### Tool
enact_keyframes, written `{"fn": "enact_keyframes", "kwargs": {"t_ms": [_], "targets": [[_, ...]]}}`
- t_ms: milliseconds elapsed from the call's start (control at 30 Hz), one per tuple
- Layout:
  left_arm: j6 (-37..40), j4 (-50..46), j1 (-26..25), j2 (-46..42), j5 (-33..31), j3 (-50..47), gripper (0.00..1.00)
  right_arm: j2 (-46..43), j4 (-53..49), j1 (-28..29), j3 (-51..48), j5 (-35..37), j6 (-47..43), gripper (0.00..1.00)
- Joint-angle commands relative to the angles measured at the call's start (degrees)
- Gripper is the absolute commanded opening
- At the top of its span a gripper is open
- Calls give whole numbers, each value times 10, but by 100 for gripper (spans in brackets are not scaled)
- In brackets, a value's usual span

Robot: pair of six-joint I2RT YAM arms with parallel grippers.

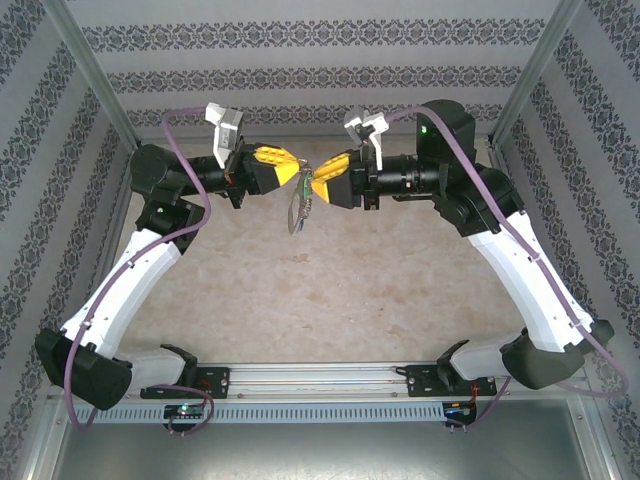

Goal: Put the keys on the keyring

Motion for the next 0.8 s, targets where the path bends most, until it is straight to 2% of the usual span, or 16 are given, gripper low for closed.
{"fn": "enact_keyframes", "kwargs": {"t_ms": [0,300,667,767], "targets": [[-23,58,5,4,11,2,0,-20,67,-12,-11,-22,27,29],[-37,73,5,11,15,6,0,-7,97,-15,-8,-51,51,28],[-45,82,5,12,17,9,0,6,84,-12,-10,-66,50,26],[-46,83,6,13,18,8,0,6,87,-12,-13,-68,50,21]]}}
